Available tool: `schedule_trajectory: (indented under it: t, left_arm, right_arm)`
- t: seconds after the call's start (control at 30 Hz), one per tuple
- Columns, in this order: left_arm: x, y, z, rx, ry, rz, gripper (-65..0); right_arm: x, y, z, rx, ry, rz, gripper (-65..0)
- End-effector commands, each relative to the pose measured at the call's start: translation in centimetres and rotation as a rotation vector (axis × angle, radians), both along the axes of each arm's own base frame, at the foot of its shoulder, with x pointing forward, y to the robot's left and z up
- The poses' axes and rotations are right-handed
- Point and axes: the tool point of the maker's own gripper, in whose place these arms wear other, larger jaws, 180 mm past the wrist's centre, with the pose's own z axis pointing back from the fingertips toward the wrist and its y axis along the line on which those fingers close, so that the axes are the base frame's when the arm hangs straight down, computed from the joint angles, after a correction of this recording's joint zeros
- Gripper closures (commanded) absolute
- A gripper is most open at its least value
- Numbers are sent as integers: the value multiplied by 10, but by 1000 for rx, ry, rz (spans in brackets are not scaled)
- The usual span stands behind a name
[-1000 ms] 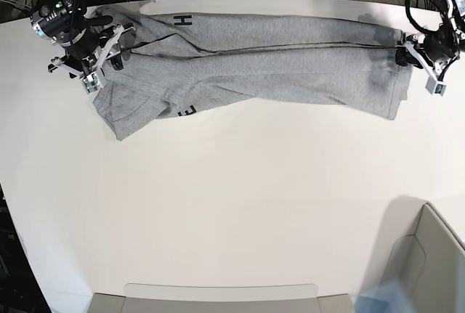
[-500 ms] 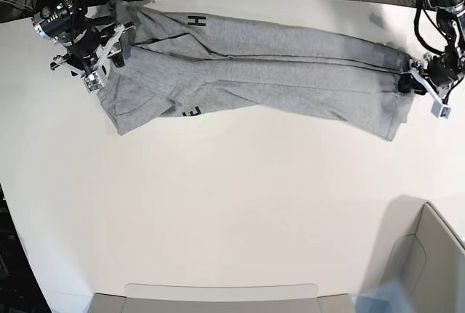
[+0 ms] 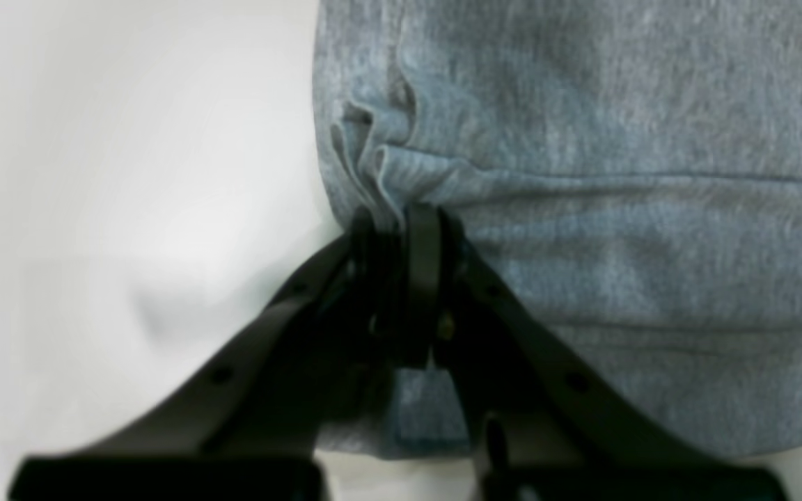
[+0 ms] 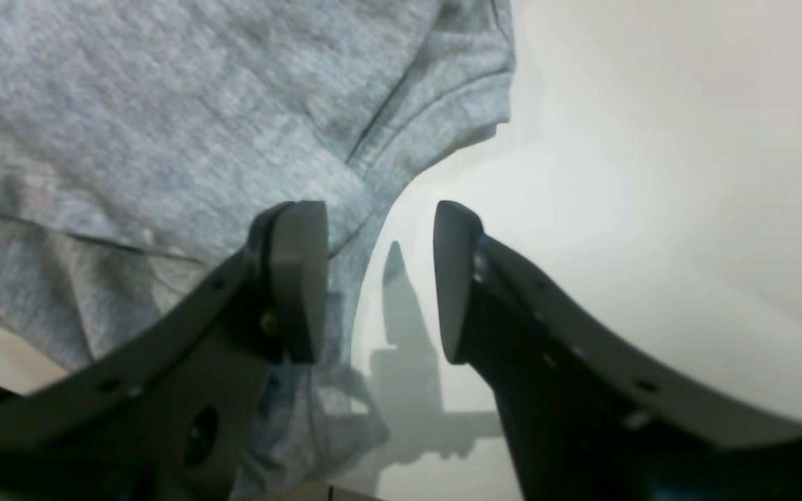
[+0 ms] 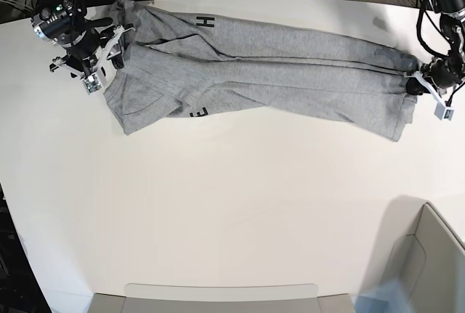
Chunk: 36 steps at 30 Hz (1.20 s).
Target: Fold the T-shirt properly
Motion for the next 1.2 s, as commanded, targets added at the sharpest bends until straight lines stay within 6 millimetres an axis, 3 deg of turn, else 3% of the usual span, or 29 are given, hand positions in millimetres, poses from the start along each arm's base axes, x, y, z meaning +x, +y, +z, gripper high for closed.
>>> schedule_trajectory:
  t: [0.0, 0.1, 0.3, 0.43, 0.77, 0.83, 0.97, 1.17]
  left_arm:
    - [-56, 9, -26, 90, 271, -48, 0]
    - [-41, 17, -18, 97, 227, -12, 0]
    - [-17, 68, 15, 176, 129, 152, 0]
    - [-13, 86, 26, 245, 141, 175, 0]
    - [-13, 93, 32, 278, 139, 173, 0]
    - [-1, 97, 49, 322, 93, 157, 0]
    - [-10, 109, 86, 436, 72, 149, 0]
    - [-14, 84, 110, 506, 46, 110, 0]
  right_arm:
    - [6, 2, 9, -2, -39, 32, -250]
    - [6, 2, 9, -2, -40, 30, -250]
    - [6, 1, 9, -2, -39, 27, -250]
    - [5, 2, 9, 0, -38, 26, -250]
    - [4, 2, 9, -2, -37, 27, -250]
    - [4, 2, 9, -2, -37, 27, -250]
    - [5, 2, 10, -2, -40, 27, -250]
    - [7, 3, 10, 1, -43, 29, -250]
